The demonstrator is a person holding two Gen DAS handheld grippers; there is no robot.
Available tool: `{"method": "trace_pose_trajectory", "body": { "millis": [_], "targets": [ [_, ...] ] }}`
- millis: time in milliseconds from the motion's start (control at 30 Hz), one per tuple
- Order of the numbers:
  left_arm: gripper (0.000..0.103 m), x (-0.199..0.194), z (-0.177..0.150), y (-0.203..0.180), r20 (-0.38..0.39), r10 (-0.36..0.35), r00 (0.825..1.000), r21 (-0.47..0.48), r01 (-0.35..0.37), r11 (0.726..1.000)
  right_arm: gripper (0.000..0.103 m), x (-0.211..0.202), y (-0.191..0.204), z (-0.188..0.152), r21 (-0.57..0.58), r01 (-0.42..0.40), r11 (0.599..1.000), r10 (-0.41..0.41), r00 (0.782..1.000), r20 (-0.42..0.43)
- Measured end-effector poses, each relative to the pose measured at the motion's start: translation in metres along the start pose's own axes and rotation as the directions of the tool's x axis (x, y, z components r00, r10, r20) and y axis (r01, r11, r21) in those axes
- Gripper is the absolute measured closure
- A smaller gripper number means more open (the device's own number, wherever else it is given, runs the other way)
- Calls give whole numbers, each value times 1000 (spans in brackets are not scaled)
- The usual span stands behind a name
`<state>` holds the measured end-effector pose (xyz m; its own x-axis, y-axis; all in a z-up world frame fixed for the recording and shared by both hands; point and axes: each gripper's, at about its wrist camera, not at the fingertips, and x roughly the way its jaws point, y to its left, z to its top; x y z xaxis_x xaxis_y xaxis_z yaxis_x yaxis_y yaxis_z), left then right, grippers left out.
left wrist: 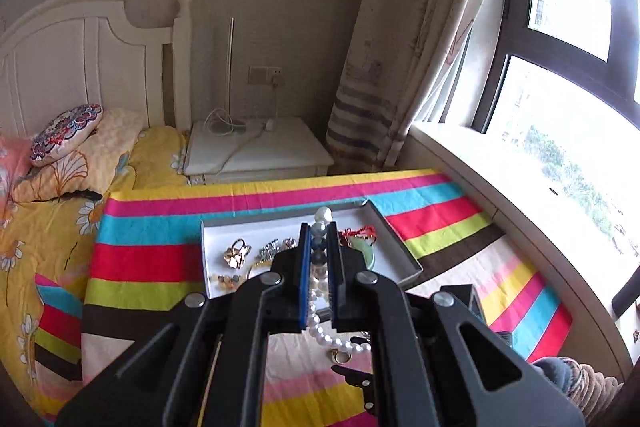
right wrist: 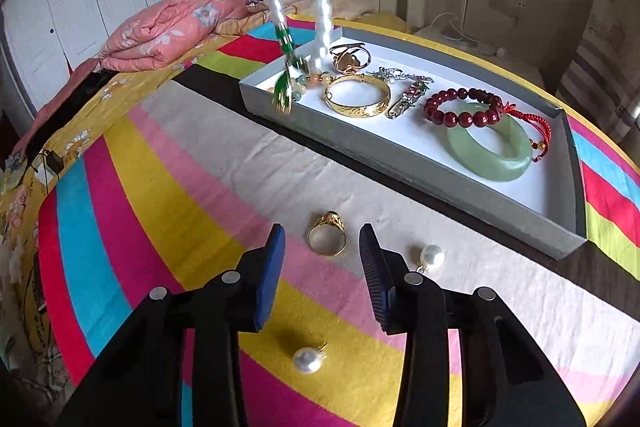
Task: Organize jewelry
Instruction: 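Close the right tool on a gold ring on the bedspread while the left lifts the necklace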
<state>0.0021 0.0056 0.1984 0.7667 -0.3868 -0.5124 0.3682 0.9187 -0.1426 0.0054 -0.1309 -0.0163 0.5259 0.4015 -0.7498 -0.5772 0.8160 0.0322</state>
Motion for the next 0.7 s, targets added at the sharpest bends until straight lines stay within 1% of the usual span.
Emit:
{"method": "trace_pose_trajectory", "body": {
  "millis": [67, 100, 167, 233, 400, 567, 700],
  "targets": [
    [96, -11, 9, 1, 22, 5, 1000, 7, -5, 1000, 66, 6, -1, 4, -4, 10, 1000, -10, 1000, -19],
    [96, -16, 13, 1, 30, 9, 1000, 9, -9, 1000, 68, 9, -1, 4, -9, 18, 1000, -18, 999, -28],
    [96, -23, 19, 2, 38, 12, 999, 11, -12, 1000, 70, 10, 1, 3, -24, 35, 999, -36, 999, -27],
    [96, -28, 23, 5, 40, 13, 999, 13, -14, 1000, 81, 7, 4, 2, -34, 46, 998, -47, 999, -21],
    [96, -32, 24, 9, 32, 24, 999, 13, -25, 1000, 81, 3, 8, -2, -51, 77, 996, -77, 997, 5],
    [96, -30, 16, 13, 17, 32, 999, 12, -32, 999, 81, -13, 4, -2, -19, 50, 999, -49, 997, 53],
    [96, -23, 15, 17, 4, 41, 999, 7, -41, 999, 81, -29, 1, 2, -11, 49, 999, -48, 995, 91]
  ]
}}
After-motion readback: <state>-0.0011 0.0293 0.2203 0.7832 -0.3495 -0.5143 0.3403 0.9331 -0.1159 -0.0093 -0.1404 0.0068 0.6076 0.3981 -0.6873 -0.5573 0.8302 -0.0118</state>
